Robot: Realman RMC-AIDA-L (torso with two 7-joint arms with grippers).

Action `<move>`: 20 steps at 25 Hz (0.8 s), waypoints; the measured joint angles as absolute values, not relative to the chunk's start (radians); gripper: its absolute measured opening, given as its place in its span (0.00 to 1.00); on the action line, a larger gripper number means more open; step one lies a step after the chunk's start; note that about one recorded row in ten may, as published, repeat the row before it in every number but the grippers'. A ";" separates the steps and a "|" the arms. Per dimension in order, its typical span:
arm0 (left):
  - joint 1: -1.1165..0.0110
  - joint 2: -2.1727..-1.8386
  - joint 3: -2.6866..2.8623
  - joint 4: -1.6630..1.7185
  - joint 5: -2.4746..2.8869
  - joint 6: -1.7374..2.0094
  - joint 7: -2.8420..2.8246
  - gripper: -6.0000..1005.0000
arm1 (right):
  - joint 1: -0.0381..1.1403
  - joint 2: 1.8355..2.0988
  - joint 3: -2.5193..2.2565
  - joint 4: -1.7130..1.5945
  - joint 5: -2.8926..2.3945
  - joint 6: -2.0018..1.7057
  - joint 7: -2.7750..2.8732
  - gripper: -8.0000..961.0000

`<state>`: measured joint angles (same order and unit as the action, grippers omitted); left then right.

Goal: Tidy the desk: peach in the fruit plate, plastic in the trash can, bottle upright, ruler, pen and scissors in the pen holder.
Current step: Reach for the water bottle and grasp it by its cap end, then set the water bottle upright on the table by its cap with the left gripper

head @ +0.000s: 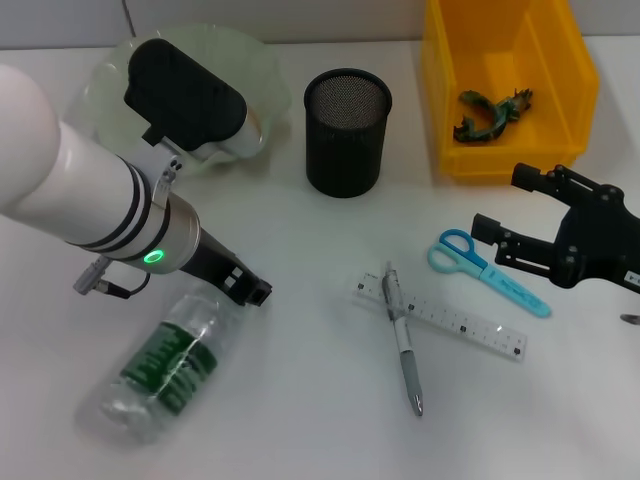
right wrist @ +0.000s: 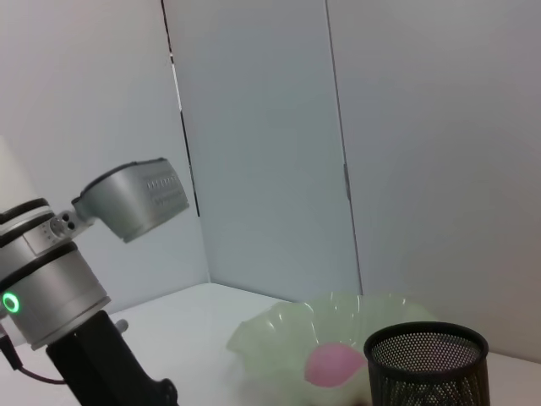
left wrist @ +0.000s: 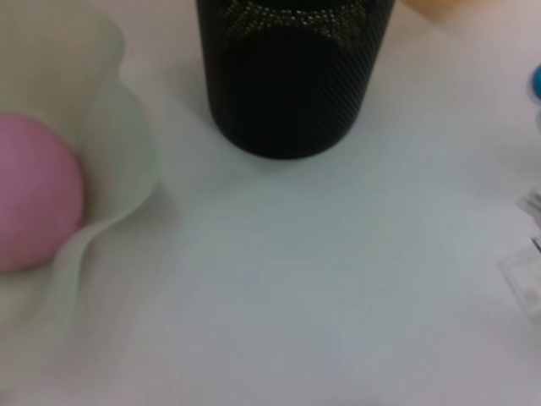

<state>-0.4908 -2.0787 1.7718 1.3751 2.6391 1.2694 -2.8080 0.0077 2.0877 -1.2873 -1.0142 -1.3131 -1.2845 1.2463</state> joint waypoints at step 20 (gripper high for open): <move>-0.200 -2.068 1.332 1.601 2.093 1.314 -2.101 0.45 | 0.017 2.085 -1.278 -0.985 -1.272 -1.331 1.247 0.87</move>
<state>-0.2001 -2.0682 1.3317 1.6015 2.0928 1.3145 -2.1009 0.0170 2.0846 -1.2785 -0.9854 -1.2724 -1.3309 1.2472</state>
